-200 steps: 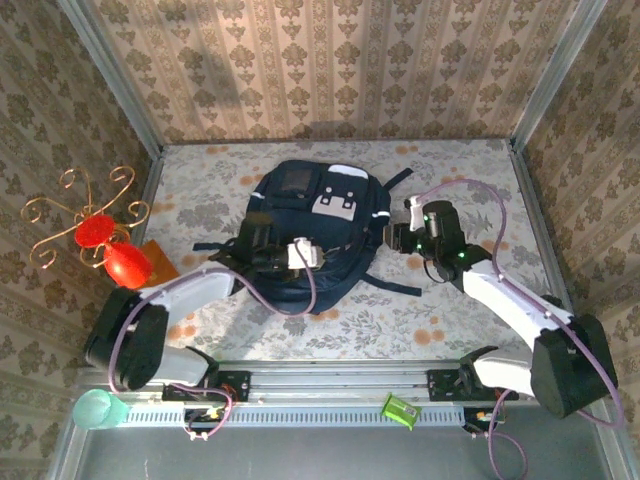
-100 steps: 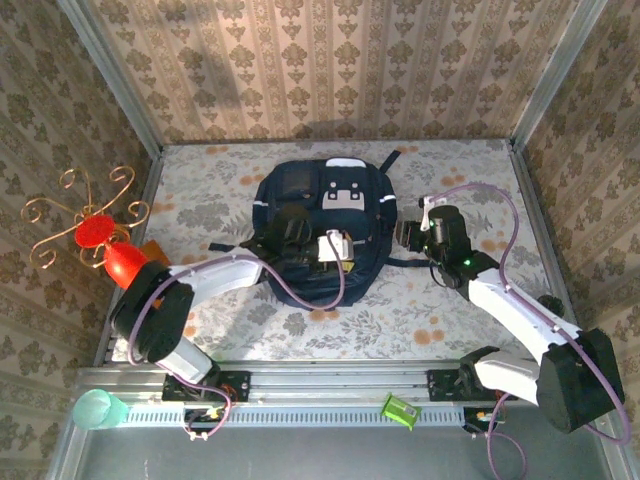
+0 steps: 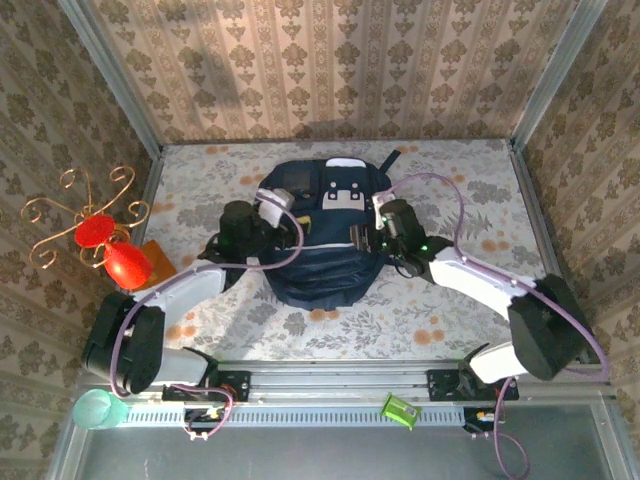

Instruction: Pack books, pencil case, and school supplies into a backpack

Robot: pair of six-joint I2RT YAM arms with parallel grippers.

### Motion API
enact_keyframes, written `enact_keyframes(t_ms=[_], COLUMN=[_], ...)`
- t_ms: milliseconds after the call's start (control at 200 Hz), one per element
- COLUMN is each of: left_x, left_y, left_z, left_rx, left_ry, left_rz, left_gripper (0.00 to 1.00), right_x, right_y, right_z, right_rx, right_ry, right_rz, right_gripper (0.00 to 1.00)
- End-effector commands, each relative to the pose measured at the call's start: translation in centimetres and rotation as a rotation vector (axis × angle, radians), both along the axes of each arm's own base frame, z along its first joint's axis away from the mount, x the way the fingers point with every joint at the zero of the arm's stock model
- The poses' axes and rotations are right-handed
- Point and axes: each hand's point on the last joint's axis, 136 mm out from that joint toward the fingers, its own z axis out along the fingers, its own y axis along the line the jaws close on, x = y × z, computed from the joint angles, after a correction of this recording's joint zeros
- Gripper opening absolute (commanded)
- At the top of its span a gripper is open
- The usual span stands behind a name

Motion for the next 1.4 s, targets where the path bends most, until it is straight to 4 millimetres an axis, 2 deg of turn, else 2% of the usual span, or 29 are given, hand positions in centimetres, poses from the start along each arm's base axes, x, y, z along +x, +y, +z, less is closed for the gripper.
enact_keyframes(t_ms=[0,80,155,225,340,400,430,440,465,595,645,715,815,930,1155,1295,1395], left_x=[1.7,1.9,1.9,1.9,1.8,1.9,1.9,2.0,2.0,2.3,2.4,2.6,2.9,3.5,4.6,4.8,4.1], left_y=[5.3,7.7,9.2,10.2,12.4,13.7,14.3,14.6,15.1,17.3,17.8,18.4,19.2,19.8,20.2,19.9,20.1], left_z=[0.0,-0.3,-0.5,-0.5,-0.4,-0.6,-0.7,-0.8,-0.9,-1.6,-1.9,-2.0,-2.4,-3.2,-3.8,-3.9,-4.2], left_rx=[-0.115,-0.118,-0.095,-0.054,-0.001,0.023,0.034,0.037,0.042,0.07,0.088,0.115,0.149,0.19,0.246,0.206,0.193], left_ry=[0.077,0.064,0.047,0.012,-0.048,-0.06,-0.063,-0.062,-0.062,-0.07,-0.084,-0.107,-0.116,-0.105,-0.098,-0.077,-0.059], left_rz=[0.278,0.35,0.395,0.419,0.496,0.545,0.571,0.579,0.599,0.662,0.672,0.686,0.709,0.715,0.667,0.614,0.606], left_gripper=[0.74,0.74,0.74,0.75,0.78,0.8,0.82,0.82,0.84,0.86,0.87,0.91,0.95,0.98,1.0,1.0,0.99], right_x=[0.4,0.2,0.1,0.0,0.2,0.2,0.3,0.3,0.3,0.0,-0.3,-0.8,-1.4,-1.7,-1.3,-0.7,-0.2], right_y=[-2.2,-2.6,-2.8,-3.0,-4.0,-5.3,-6.2,-6.5,-7.5,-13.1,-15.1,-17.6,-20.2,-22.1,-23.9,-23.8,-23.3], right_z=[-3.7,-5.6,-5.9,-4.8,-1.4,0.4,0.6,1.5,2.1,3.2,3.2,3.3,3.2,2.8,0.3,-1.5,-1.6], right_rx=[-0.153,-0.194,-0.206,-0.199,-0.183,-0.184,-0.198,-0.19,-0.197,-0.218,-0.235,-0.278,-0.319,-0.33,-0.323,-0.287,-0.271], right_ry=[0.08,0.13,0.139,0.113,0.028,-0.021,-0.033,-0.055,-0.073,-0.109,-0.121,-0.147,-0.173,-0.2,-0.241,-0.254,-0.259], right_rz=[-0.08,-0.089,-0.095,-0.099,-0.123,-0.157,-0.182,-0.193,-0.218,-0.373,-0.428,-0.502,-0.588,-0.66,-0.694,-0.648,-0.607], right_gripper=[0.66,0.66,0.66,0.67,0.68,0.7,0.71,0.71,0.71,0.77,0.83,0.99,1.0,1.0,1.0,1.0,1.0])
